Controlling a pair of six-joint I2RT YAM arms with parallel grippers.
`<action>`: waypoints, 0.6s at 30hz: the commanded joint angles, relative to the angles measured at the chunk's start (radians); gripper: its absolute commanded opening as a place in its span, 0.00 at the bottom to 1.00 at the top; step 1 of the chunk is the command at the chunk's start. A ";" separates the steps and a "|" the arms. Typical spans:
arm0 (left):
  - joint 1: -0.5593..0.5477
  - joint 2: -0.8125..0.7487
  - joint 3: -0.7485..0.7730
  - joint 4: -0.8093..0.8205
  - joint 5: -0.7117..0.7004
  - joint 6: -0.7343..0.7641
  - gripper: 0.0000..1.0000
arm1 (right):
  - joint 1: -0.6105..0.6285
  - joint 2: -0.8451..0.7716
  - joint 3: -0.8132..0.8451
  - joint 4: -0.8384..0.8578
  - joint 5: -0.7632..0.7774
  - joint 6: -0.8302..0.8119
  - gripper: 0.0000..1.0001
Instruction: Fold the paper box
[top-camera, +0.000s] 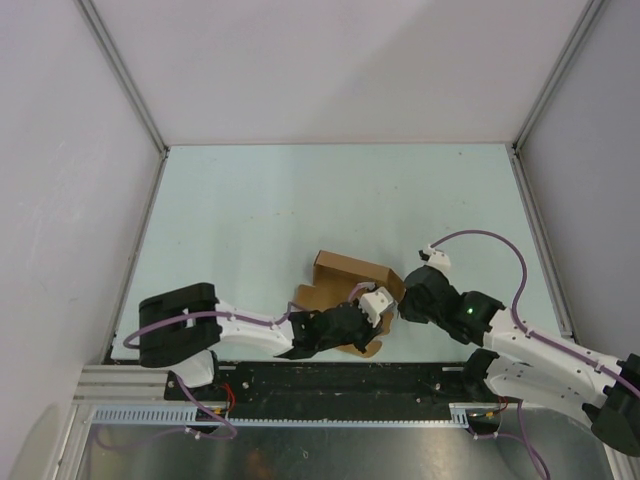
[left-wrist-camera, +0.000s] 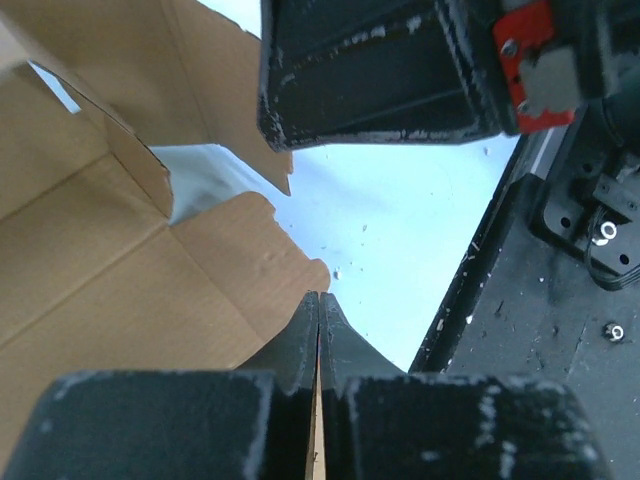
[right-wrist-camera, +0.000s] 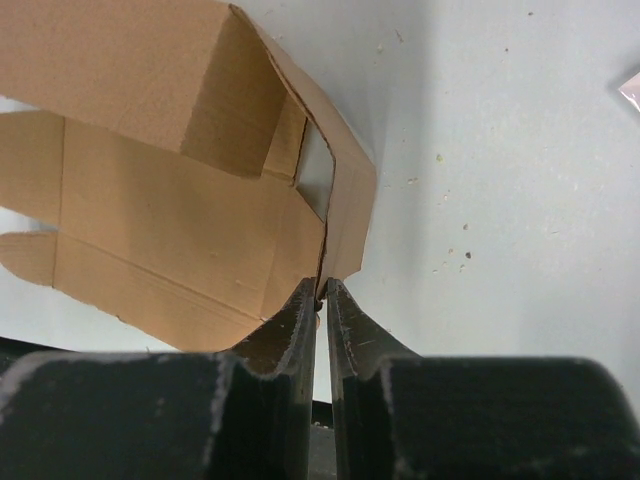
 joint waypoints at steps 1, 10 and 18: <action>-0.004 0.041 0.042 0.055 0.053 0.026 0.00 | -0.007 -0.022 0.033 0.024 0.001 0.007 0.12; -0.003 0.089 0.041 0.060 -0.011 0.046 0.00 | -0.009 -0.030 0.033 0.029 -0.020 0.030 0.12; 0.007 0.078 0.002 0.124 -0.085 0.066 0.00 | -0.007 -0.053 0.035 0.015 -0.025 0.027 0.12</action>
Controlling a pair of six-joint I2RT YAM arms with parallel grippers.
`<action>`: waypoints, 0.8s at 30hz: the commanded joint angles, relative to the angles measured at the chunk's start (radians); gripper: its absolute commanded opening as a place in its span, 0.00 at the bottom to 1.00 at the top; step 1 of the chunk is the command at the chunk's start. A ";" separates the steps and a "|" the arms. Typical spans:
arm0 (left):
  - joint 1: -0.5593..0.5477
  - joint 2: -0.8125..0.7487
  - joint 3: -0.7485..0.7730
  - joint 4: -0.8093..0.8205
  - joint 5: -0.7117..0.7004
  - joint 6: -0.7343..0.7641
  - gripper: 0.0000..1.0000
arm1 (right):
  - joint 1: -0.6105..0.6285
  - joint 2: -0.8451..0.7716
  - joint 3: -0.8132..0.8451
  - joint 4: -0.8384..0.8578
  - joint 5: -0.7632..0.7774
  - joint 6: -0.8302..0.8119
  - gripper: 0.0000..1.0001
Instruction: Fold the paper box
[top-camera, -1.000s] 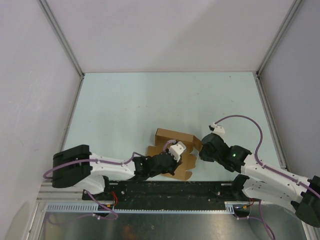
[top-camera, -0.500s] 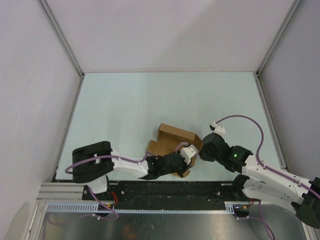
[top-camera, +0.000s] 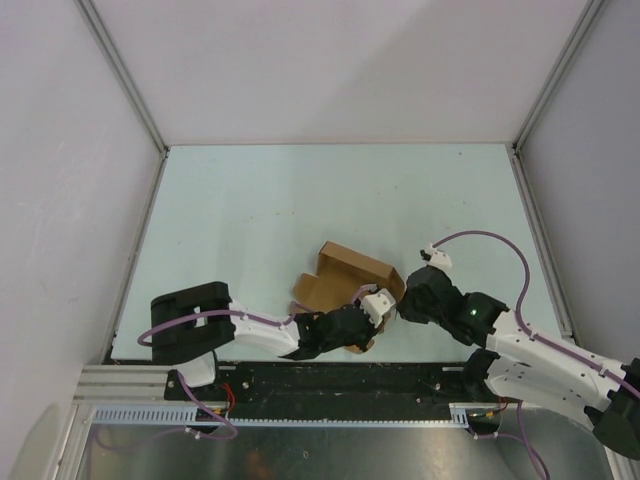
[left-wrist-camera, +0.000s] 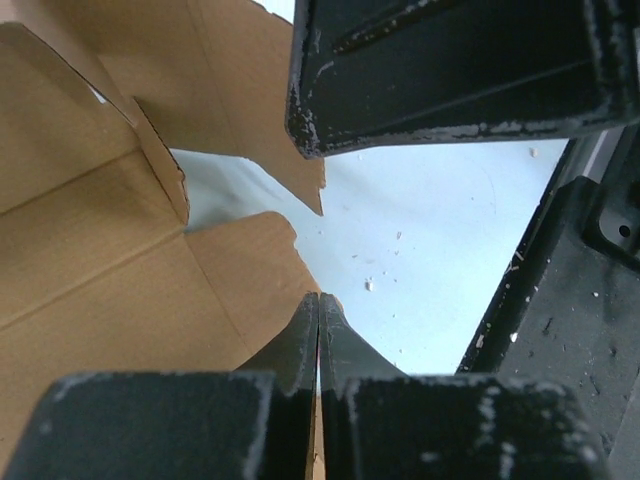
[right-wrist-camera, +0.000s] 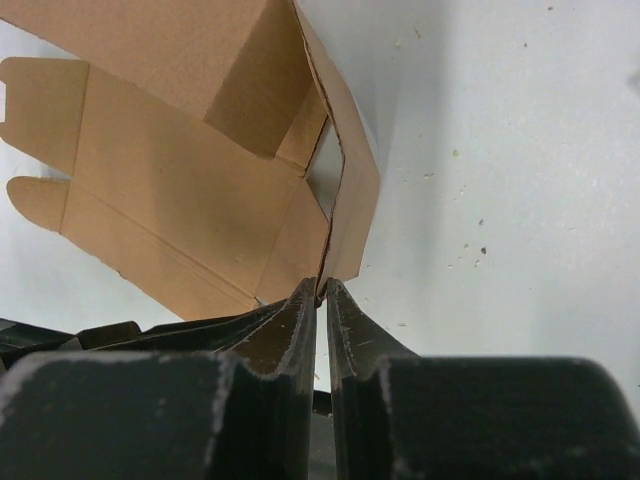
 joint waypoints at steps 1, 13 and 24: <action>0.012 0.007 -0.003 0.081 -0.041 0.026 0.00 | -0.005 -0.031 0.034 0.017 0.002 0.014 0.12; 0.031 0.027 -0.097 0.085 -0.094 -0.054 0.00 | -0.014 0.002 0.034 0.043 -0.012 -0.005 0.12; 0.031 -0.188 -0.138 0.078 -0.065 -0.025 0.00 | -0.043 0.010 0.034 0.038 -0.016 -0.031 0.12</action>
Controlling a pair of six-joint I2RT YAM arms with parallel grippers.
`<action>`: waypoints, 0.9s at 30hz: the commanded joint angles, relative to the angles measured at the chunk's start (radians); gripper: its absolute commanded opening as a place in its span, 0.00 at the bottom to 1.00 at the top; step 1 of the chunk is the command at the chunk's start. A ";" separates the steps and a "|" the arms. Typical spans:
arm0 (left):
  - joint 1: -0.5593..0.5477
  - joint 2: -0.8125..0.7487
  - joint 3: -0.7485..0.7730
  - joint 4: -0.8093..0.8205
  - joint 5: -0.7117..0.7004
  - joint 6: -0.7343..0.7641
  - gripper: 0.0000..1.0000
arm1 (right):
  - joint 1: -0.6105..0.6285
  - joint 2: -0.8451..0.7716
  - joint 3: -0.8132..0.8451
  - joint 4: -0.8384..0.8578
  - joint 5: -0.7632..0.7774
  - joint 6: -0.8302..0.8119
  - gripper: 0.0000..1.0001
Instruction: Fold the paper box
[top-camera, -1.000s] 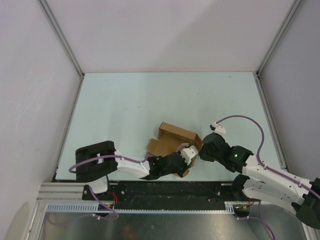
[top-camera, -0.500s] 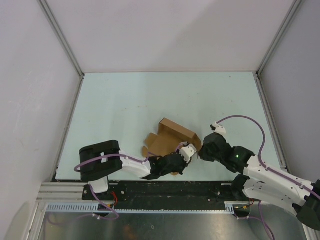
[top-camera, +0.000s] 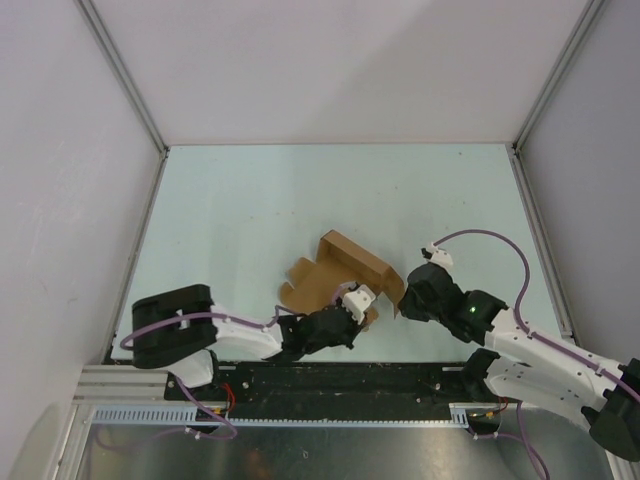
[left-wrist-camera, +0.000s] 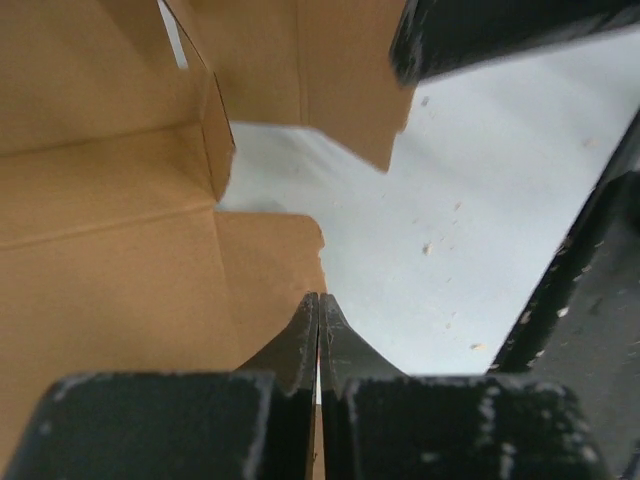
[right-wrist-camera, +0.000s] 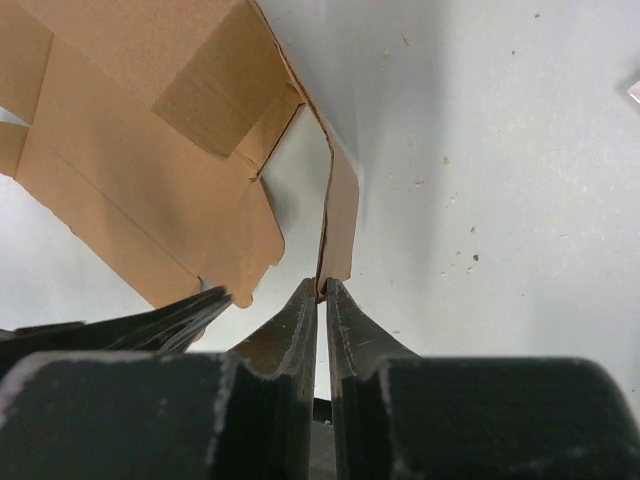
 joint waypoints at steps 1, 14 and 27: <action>0.004 -0.143 -0.016 0.015 0.011 0.012 0.00 | -0.011 0.000 0.035 0.028 0.000 -0.021 0.12; 0.019 -0.026 -0.017 0.004 -0.004 -0.018 0.00 | -0.025 0.012 0.035 0.055 -0.024 -0.030 0.12; 0.019 0.104 0.013 0.022 0.016 -0.020 0.00 | -0.038 0.017 0.035 0.081 -0.050 -0.027 0.12</action>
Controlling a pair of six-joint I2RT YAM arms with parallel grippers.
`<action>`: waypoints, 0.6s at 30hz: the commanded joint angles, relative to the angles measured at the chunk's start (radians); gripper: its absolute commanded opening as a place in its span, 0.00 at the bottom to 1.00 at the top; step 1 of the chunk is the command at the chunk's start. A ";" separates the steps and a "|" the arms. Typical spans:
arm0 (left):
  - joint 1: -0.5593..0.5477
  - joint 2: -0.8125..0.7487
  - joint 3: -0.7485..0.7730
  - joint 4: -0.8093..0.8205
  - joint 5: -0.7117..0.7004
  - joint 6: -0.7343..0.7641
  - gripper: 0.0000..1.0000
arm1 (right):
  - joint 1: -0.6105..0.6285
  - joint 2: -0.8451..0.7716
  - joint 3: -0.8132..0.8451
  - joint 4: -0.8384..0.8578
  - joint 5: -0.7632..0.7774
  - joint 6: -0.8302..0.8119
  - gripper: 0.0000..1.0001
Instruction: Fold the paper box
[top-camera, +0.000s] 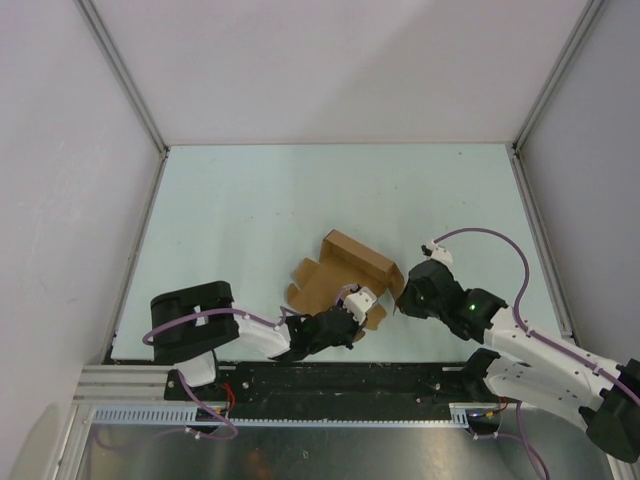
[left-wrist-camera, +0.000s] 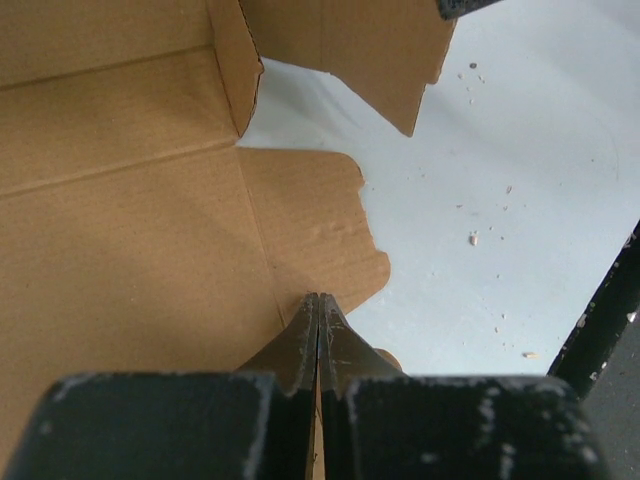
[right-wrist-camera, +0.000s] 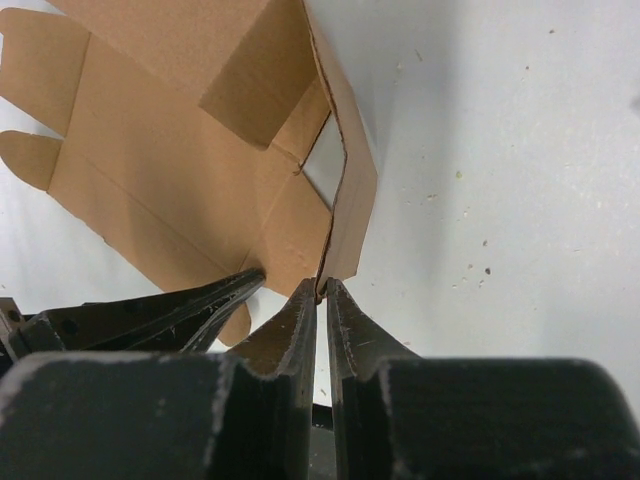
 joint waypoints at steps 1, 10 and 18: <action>0.004 0.031 0.012 -0.010 0.016 -0.019 0.00 | -0.007 0.013 0.035 0.054 -0.027 -0.009 0.13; 0.002 0.023 0.010 -0.007 0.022 -0.016 0.00 | -0.003 0.092 0.034 0.148 -0.058 0.023 0.14; 0.004 0.022 0.003 -0.003 0.021 -0.014 0.00 | 0.014 0.152 0.035 0.224 -0.073 0.030 0.13</action>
